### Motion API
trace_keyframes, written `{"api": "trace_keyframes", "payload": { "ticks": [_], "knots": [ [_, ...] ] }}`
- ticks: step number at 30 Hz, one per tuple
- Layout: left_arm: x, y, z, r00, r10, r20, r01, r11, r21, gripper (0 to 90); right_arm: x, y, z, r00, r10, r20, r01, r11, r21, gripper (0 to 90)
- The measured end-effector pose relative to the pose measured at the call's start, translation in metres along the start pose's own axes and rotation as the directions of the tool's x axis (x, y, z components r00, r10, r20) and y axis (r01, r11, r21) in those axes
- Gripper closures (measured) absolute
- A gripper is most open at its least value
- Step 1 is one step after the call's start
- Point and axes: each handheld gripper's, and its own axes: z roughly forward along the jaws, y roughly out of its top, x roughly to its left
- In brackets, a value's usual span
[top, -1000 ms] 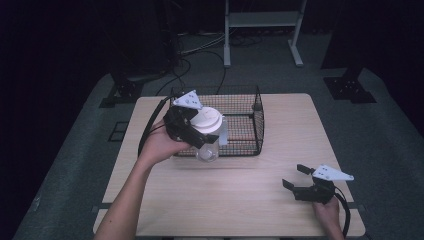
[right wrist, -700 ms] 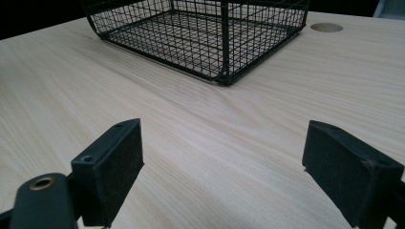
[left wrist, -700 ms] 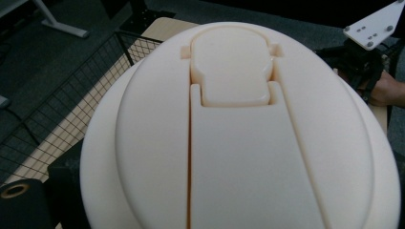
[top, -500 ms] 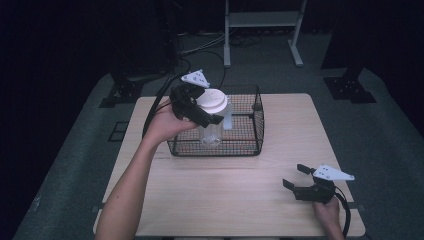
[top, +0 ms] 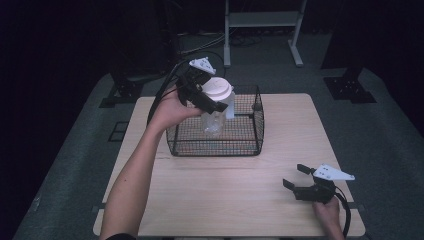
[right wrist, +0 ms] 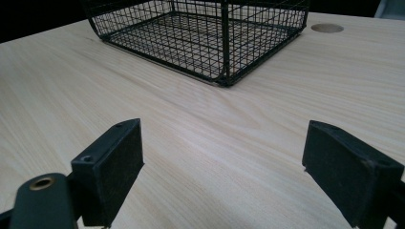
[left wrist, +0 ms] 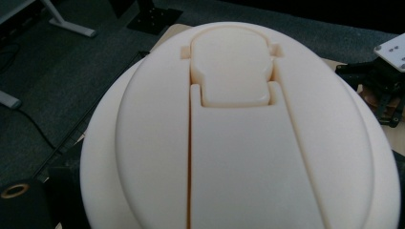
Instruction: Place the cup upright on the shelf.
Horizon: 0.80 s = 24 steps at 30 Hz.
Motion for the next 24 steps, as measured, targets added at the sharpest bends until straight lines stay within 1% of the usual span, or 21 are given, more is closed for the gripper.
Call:
{"api": "trace_keyframes", "payload": {
  "ticks": [5, 7, 10, 11, 16, 17, 20, 22, 24],
  "knots": [
    [0.006, 0.005, 0.005, 1.0, -0.003, -0.003, 0.003, 0.9999, 0.011, 5.0, 0.0, 0.0, 0.0, 1.0, 0.002, -0.001, -0.002, 1.0, -0.001, 12.8],
    [0.01, 0.009, 0.008, 1.0, -0.005, -0.006, 0.005, 0.9999, 0.016, 5.0, 0.0, 0.0, 0.0, 1.0, 0.005, -0.003, -0.005, 1.0, -0.001, 12.8],
    [0.013, 0.01, 0.011, 0.9999, -0.007, -0.011, 0.007, 0.9999, 0.015, 5.0, 0.0, 0.0, 0.0, 1.0, 0.005, -0.004, -0.005, 1.0, -0.002, 12.8],
    [0.016, 0.011, 0.014, 0.9999, -0.011, -0.011, 0.011, 0.9998, 0.019, 5.0, 0.0, 0.0, 0.0, 1.0, 0.005, -0.004, -0.005, 1.0, -0.002, 12.8],
    [0.022, 0.011, 0.021, 0.9996, -0.027, -0.012, 0.028, 0.9993, 0.025, 5.0, 0.0, 0.0, 0.0, 1.0, 0.005, -0.004, -0.005, 1.0, -0.001, 12.8],
    [0.025, 0.01, 0.025, 0.9993, -0.036, -0.011, 0.037, 0.9989, 0.03, 5.1, 0.0, 0.0, 0.0, 1.0, 0.005, -0.004, -0.005, 1.0, -0.001, 12.8],
    [0.028, 0.009, 0.029, 0.9989, -0.043, -0.019, 0.044, 0.9982, 0.042, 5.0, 0.0, 0.0, 0.0, 1.0, 0.002, -0.004, -0.002, 1.0, 0.005, 12.8],
    [0.032, 0.007, 0.036, 0.9981, -0.059, -0.021, 0.06, 0.9971, 0.048, 5.0, 0.0, 0.0, 0.0, 1.0, 0.002, -0.003, -0.002, 1.0, 0.002, 12.8],
    [0.034, 0.007, 0.039, 0.9979, -0.061, -0.022, 0.062, 0.9966, 0.054, 5.0, 0.0, 0.0, 0.0, 1.0, 0.001, -0.004, -0.001, 1.0, -0.003, 12.7]
  ]
}}
